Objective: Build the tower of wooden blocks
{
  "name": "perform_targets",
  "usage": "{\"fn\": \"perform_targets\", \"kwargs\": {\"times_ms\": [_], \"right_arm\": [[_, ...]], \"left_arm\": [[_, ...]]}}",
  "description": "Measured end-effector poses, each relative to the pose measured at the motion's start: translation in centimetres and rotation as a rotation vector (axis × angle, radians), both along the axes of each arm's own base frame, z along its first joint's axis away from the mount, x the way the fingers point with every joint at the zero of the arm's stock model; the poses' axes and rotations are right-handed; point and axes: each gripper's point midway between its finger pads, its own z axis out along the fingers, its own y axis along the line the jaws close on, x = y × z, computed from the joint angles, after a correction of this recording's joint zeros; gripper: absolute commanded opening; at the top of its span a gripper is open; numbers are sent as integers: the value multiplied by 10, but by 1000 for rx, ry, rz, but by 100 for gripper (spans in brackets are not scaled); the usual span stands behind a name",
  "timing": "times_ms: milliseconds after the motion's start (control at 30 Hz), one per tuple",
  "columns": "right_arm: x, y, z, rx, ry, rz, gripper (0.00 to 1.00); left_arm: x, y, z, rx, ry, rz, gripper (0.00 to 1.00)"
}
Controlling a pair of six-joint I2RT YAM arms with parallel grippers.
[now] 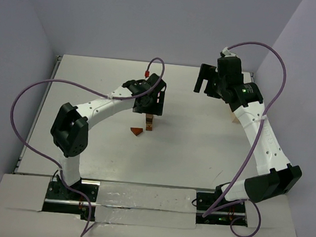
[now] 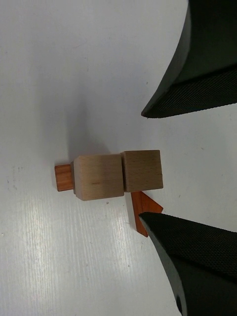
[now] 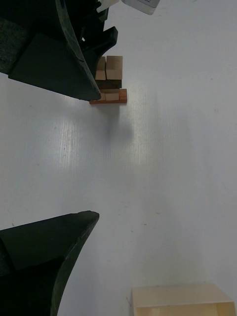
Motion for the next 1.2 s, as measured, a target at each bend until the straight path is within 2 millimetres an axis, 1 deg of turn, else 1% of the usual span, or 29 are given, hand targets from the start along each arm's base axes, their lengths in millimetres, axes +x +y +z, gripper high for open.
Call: {"fn": "perform_targets", "kwargs": {"times_ms": [167,333,433,500,600,633,667,700,733,767,800,833,867,933,1000,1033,1100,1133,1200], "right_arm": [[0,0,0,0,0,1,100],[-1,4,0,9,4,21,100],[-2,7,-1,10,7,50,100],[-3,10,-1,14,10,75,100],[-5,15,-1,17,12,111,100],[-6,16,-1,19,13,122,100],[-6,18,-1,20,13,136,100],[-7,19,-1,22,14,150,100],[-8,21,-1,23,15,162,100],[-8,22,-1,25,16,172,100],[-9,23,-1,27,16,180,100],[-9,24,-1,28,17,187,100],[-9,24,-1,27,16,193,100],[-10,25,-1,26,16,201,100],[-10,26,-1,26,16,207,100],[-10,26,-1,24,16,209,100],[-10,26,-1,25,16,213,100],[-10,26,-1,24,15,214,100],[-10,26,-1,20,15,218,100]], "left_arm": [[-2,-2,0,-10,11,-15,96],[-7,-6,1,-18,25,-86,99],[-13,-10,15,-53,7,-164,99],[-23,-7,37,-93,-35,-228,99],[-42,4,90,-171,-158,-332,93],[-48,6,105,-193,-201,-373,91],[-56,10,124,-224,-261,-417,91],[-66,18,144,-253,-331,-462,91],[-76,27,154,-264,-382,-506,92],[-85,35,158,-265,-426,-549,92],[-91,44,157,-252,-482,-597,93],[-99,55,151,-227,-522,-644,93],[-107,65,138,-193,-549,-691,92],[-124,83,94,-114,-559,-801,92],[-140,96,51,-55,-514,-906,92],[-146,98,33,-37,-499,-964,92],[-154,101,4,-20,-457,-1053,91],[-156,101,-8,-19,-441,-1090,91],[-156,98,-24,-30,-435,-1144,91]]}}
